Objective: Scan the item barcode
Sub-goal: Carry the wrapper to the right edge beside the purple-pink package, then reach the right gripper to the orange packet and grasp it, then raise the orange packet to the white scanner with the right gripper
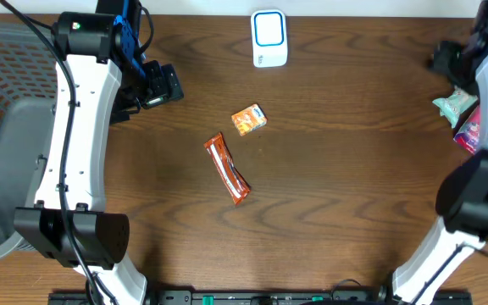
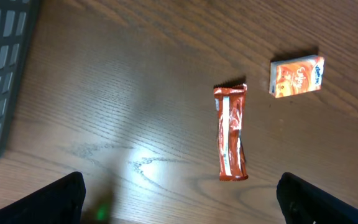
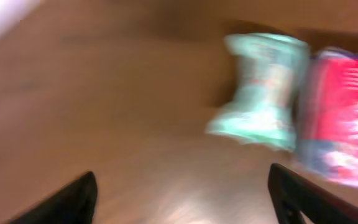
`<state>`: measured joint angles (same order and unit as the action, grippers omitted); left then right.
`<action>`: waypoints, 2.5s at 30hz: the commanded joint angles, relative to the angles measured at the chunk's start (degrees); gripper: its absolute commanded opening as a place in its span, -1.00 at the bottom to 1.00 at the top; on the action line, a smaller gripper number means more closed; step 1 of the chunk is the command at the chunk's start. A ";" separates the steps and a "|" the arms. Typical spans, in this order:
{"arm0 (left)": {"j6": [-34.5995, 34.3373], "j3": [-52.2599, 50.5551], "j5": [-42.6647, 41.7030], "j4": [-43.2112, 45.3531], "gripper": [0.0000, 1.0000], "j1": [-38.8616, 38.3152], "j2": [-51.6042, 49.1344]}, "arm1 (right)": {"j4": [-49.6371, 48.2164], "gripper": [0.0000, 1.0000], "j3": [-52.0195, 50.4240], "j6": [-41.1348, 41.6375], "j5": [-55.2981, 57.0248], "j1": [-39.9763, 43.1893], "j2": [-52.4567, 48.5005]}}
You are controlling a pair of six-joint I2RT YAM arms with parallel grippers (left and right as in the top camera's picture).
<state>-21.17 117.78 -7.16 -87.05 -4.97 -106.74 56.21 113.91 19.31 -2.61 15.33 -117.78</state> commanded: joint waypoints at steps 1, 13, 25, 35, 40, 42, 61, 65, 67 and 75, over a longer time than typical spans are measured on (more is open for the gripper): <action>-0.09 0.11 0.35 -0.33 0.96 0.20 -0.48 | -0.48 0.47 0.48 -0.09 -22.75 -3.72 3.15; -0.09 0.11 0.35 -0.33 0.96 0.20 -0.48 | -0.37 0.24 0.28 -0.07 -17.70 -29.14 -6.84; -0.09 0.11 0.35 -0.33 0.96 0.20 -0.48 | -12.13 -0.17 0.28 2.34 -14.36 -40.68 -17.73; -0.09 0.11 0.35 -0.31 0.96 0.20 -0.48 | -6.45 -0.27 -0.02 -5.86 -10.86 -42.84 -18.75; -0.09 0.11 0.35 -0.31 0.96 0.20 -0.48 | 0.87 -0.33 -0.02 -9.31 -10.80 -43.19 -18.75; -0.09 0.11 0.35 -0.31 0.96 0.20 -0.48 | 4.63 -0.36 -0.02 -9.31 -10.82 -43.19 -18.75; -0.09 0.11 0.35 -0.31 0.96 0.20 -0.48 | 6.97 0.52 0.26 -8.96 -4.57 -40.50 -13.42; -0.09 0.11 0.35 -0.33 0.96 0.20 -0.48 | 3.89 0.17 0.24 -11.47 -9.99 -38.60 -14.58; -0.09 0.11 0.35 -0.33 0.96 0.20 -0.48 | 3.52 0.01 0.24 -15.08 -14.58 -38.47 -15.72; -0.09 0.11 0.35 -0.31 0.96 0.20 -0.48 | 2.97 -0.18 0.09 -16.96 -19.61 -39.17 -20.33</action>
<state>-21.17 117.78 -7.14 -87.05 -4.97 -106.72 59.33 114.17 4.93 -17.39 -23.11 -134.63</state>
